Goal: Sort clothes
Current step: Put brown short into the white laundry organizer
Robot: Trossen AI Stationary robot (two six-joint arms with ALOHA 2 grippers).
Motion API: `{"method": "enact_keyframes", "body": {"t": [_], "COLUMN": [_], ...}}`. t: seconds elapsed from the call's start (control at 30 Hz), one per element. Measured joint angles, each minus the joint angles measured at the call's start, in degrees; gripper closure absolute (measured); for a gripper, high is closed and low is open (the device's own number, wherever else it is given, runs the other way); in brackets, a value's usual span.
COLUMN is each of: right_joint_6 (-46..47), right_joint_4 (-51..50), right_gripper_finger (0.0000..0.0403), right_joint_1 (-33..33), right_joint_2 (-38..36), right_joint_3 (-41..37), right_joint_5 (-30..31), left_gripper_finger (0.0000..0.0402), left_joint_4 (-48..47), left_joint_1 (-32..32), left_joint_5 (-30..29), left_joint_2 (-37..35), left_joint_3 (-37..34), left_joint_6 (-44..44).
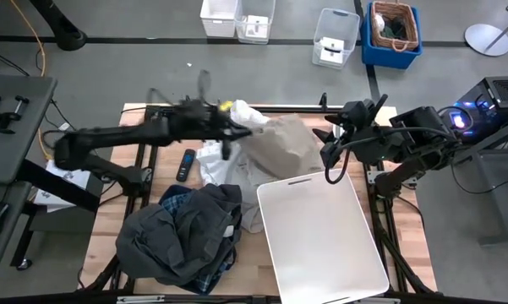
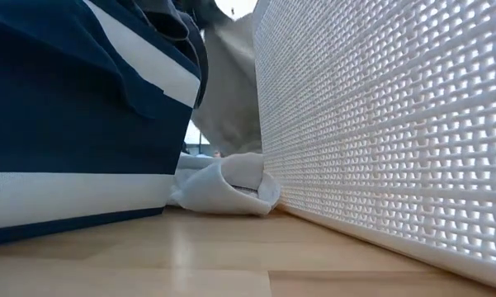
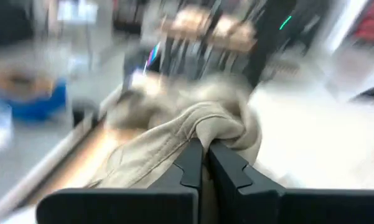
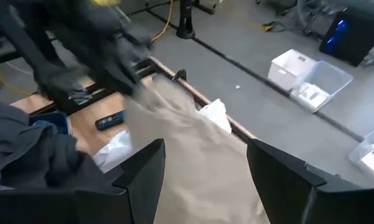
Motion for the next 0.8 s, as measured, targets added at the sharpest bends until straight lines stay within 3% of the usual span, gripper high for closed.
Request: {"method": "enact_keyframes", "body": {"t": [0.1, 0.23, 0.33, 0.47, 0.6, 0.8], "right_joint_6": [-1.0, -1.1, -1.1, -0.6, 0.4, 0.4], "right_joint_4": [0.0, 0.2, 0.2, 0.2, 0.2, 0.0], "right_gripper_finger": [0.0181, 0.0181, 0.0181, 0.0181, 0.0181, 0.0181], "right_joint_1": [0.0, 0.0, 0.0, 0.0, 0.0, 0.0], "right_joint_2": [0.0, 0.0, -0.3, -1.1, -2.2, -4.3], "right_joint_3": [0.0, 0.0, 0.0, 0.0, 0.0, 0.0], "right_joint_5": [2.2, 6.0, 9.3, 13.2, 16.3, 19.0], "left_gripper_finger": [0.04, 0.0401, 0.0401, 0.0401, 0.0401, 0.0401], "left_joint_4": [2.1, 3.7, 6.7, 17.3, 30.3, 51.0], "left_joint_1": [-1.2, -6.2, -10.5, -14.4, -17.1, -17.4], "left_joint_5": [0.4, 1.0, 6.0, 17.3, 29.8, 36.8], "left_joint_2": [-4.3, -2.2, 3.2, 12.6, 25.1, 43.1], "left_joint_3": [5.0, 13.6, 20.5, 30.5, 40.6, 61.2], "left_joint_6": [2.1, 5.8, 8.3, 7.2, -2.0, -26.6]}}
